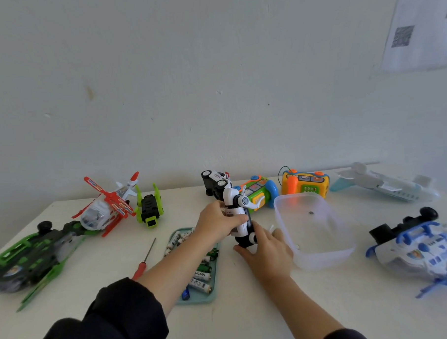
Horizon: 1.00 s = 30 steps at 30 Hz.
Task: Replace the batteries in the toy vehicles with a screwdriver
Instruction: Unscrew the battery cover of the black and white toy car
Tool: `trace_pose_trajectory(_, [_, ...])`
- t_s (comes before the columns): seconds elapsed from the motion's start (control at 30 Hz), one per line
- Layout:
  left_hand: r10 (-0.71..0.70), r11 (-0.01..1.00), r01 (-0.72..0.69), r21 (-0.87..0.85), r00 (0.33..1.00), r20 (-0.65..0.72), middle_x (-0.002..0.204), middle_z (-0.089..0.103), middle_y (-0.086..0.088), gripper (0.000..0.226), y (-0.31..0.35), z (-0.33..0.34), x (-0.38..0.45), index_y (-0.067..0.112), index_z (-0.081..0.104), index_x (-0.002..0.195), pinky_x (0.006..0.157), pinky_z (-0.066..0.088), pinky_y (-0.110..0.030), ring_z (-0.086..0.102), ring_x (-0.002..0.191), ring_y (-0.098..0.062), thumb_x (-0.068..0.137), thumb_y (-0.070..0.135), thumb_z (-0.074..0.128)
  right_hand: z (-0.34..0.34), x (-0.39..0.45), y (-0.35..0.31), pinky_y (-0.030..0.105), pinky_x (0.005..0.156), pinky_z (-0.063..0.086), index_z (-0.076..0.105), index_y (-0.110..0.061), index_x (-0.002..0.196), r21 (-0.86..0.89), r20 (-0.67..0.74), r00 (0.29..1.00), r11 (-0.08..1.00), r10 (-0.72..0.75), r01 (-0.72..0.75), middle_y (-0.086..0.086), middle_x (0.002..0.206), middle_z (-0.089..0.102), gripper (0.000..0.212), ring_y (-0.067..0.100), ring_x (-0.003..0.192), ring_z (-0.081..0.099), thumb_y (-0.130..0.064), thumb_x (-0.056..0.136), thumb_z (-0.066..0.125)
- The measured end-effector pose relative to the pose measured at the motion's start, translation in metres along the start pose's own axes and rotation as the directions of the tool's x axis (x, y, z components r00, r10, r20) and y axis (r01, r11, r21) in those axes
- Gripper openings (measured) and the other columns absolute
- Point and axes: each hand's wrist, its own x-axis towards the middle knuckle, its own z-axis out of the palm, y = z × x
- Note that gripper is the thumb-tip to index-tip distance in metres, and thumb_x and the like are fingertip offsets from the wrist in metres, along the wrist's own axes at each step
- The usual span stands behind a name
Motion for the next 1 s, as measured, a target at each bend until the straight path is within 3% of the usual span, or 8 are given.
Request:
trace_pose_trajectory(0.1, [-0.052,0.999,0.051,0.012,0.997,0.05,0.091,0.07,-0.006,0.034,0.001,0.0,0.002,0.017,0.067,0.091,0.074,0.059,-0.04,0.068,0.087,-0.021,0.062,0.029,0.08,0.017,0.0,0.006,0.031,0.071,0.031,0.054,-0.011,0.119,-0.056,-0.199,0.973,0.993,-0.114,0.105,-0.003,0.089,0.069,0.079,0.022,0.086,0.044,-0.05,0.056,0.08])
trace_pose_trajectory(0.2, [-0.117,0.989,0.095,0.112,0.973,0.201,0.083,0.068,-0.004,0.02,0.005,-0.004,-0.002,0.014,0.066,0.091,0.06,0.054,-0.028,0.066,0.073,-0.015,0.075,0.019,0.076,0.022,0.003,0.008,0.03,0.074,0.03,0.044,-0.005,0.123,0.003,-0.315,0.939,0.989,-0.138,0.146,0.006,0.082,0.068,0.065,0.021,0.09,0.043,-0.044,0.071,0.051])
trace_pose_trajectory(0.33, [-0.122,0.992,0.124,0.002,0.97,0.211,0.08,0.065,-0.007,0.014,0.012,-0.018,0.0,0.01,0.063,0.093,0.072,0.055,-0.034,0.063,0.066,-0.014,0.081,0.012,0.071,0.021,0.001,0.009,0.031,0.078,0.031,0.05,-0.005,0.118,0.05,-0.303,0.937,0.979,-0.175,0.199,0.004,0.081,0.067,0.062,0.019,0.09,0.046,-0.048,0.073,0.049])
trace_pose_trajectory(0.4, [-0.12,0.986,0.133,-0.101,0.985,0.122,0.092,0.065,-0.012,0.024,0.014,-0.034,0.009,0.006,0.061,0.103,0.08,0.054,-0.04,0.063,0.078,-0.021,0.082,0.013,0.071,0.02,0.001,0.01,0.027,0.073,0.031,0.051,-0.007,0.12,0.106,-0.273,0.95,0.977,-0.15,0.185,-0.001,0.076,0.062,0.064,0.018,0.079,0.05,-0.05,0.073,0.049])
trace_pose_trajectory(0.5, [-0.104,0.986,0.083,-0.143,0.983,-0.151,0.11,0.06,-0.013,0.042,0.002,-0.058,0.03,0.005,0.054,0.119,0.071,0.057,-0.034,0.063,0.088,-0.023,0.082,0.015,0.071,0.017,0.0,0.009,0.025,0.07,0.031,0.056,-0.003,0.12,0.179,-0.219,0.97,0.972,-0.108,0.149,-0.003,0.073,0.062,0.066,0.023,0.064,0.059,-0.051,0.074,0.05])
trace_pose_trajectory(0.67, [-0.058,0.971,0.161,0.175,0.876,-0.479,0.123,0.052,-0.017,0.055,-0.038,-0.075,0.052,0.001,0.045,0.124,0.081,0.041,-0.033,0.051,0.111,-0.032,0.077,0.012,0.073,0.015,-0.001,0.006,0.02,0.071,0.039,0.06,-0.001,0.118,0.21,-0.196,0.979,0.972,-0.061,0.102,-0.003,0.073,0.064,0.069,0.014,0.076,0.043,-0.053,0.074,0.05])
trace_pose_trajectory(0.8, [-0.063,0.906,0.253,0.34,0.873,-0.483,0.118,0.056,-0.018,0.054,-0.053,-0.079,0.056,0.005,0.043,0.12,0.076,0.042,-0.037,0.053,0.108,-0.035,0.078,0.02,0.075,0.015,-0.001,0.004,0.021,0.067,0.047,0.065,-0.002,0.112,0.178,-0.227,0.971,0.977,-0.078,0.12,-0.005,0.071,0.065,0.068,0.015,0.078,0.041,-0.055,0.072,0.05])
trace_pose_trajectory(1.0, [-0.095,0.884,0.197,0.424,0.964,-0.249,0.135,0.049,-0.015,0.062,-0.049,-0.102,0.054,0.003,0.045,0.132,0.098,0.04,-0.038,0.047,0.123,-0.031,0.086,0.039,0.065,0.013,0.0,0.002,0.029,0.066,0.049,0.066,0.002,0.106,0.178,-0.263,0.954,0.965,-0.143,0.194,-0.002,0.069,0.065,0.067,0.017,0.075,0.041,-0.053,0.07,0.052])
